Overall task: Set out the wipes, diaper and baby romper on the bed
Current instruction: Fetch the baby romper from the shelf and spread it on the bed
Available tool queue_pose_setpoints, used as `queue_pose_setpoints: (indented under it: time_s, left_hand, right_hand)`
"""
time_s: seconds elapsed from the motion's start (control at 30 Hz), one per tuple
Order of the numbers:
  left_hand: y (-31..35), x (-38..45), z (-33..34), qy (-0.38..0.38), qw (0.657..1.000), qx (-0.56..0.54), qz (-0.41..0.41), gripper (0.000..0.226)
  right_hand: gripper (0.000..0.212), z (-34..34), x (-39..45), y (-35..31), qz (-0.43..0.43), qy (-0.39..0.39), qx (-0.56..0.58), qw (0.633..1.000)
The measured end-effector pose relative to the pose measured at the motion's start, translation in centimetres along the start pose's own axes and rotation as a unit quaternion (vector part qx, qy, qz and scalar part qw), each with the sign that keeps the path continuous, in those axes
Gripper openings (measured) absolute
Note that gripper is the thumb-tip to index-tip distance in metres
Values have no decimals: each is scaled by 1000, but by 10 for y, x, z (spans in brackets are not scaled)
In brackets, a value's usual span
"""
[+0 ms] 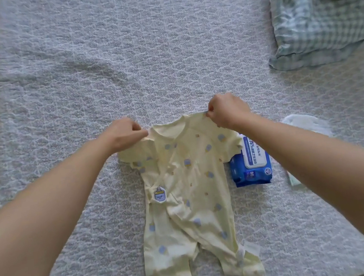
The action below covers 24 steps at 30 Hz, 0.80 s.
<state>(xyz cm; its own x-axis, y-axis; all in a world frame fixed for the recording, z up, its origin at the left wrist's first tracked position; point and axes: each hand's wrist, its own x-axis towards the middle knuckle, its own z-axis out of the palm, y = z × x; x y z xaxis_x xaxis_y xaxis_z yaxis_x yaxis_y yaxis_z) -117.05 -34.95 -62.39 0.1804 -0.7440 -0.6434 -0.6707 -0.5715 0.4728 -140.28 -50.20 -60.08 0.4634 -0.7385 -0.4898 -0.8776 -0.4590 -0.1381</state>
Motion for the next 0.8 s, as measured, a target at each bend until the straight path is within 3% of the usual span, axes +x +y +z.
queue_pose_setpoints:
  time_s: [0.07, 0.13, 0.2, 0.27, 0.33, 0.43, 0.53, 0.63, 0.73, 0.8]
  left_hand:
    - [1, 10, -1, 72, 997, -9, -19, 44]
    - [1, 17, 0, 116, 993, 9, -5, 25]
    - [0, 24, 1, 104, 994, 29, 12, 17]
    - [-5, 32, 0, 109, 992, 54, 37, 32]
    - [-10, 39, -1, 168, 976, 103, 91, 45]
    - [-16, 44, 5, 178, 964, 164, 108, 74]
    - [-20, 36, 18, 101, 971, 212, 39, 96]
    - [-29, 26, 27, 153, 963, 221, -6, 87]
    - [-37, 17, 23, 238, 942, 227, -68, 61]
    - [-40, 12, 18, 253, 941, 203, -98, 51]
  right_hand:
    - [22, 2, 8, -3, 15, -30, 25, 999]
    - [23, 6, 17, -4, 26, -40, 61, 997]
    - [22, 8, 24, -4, 36, -11, 76, 996]
    - [20, 13, 31, -1, 37, 52, 77, 995]
    - [19, 23, 36, 4, 31, 94, 88, 991]
    - [25, 44, 41, 11, 17, 14, 110, 994]
    - [60, 61, 35, 17, -29, -35, 128, 991]
    - [67, 68, 25, 19, -48, -2, 116, 992]
    - [46, 67, 14, 21, -67, -7, 43, 997]
    - [39, 62, 5, 21, -74, -4, 33, 997]
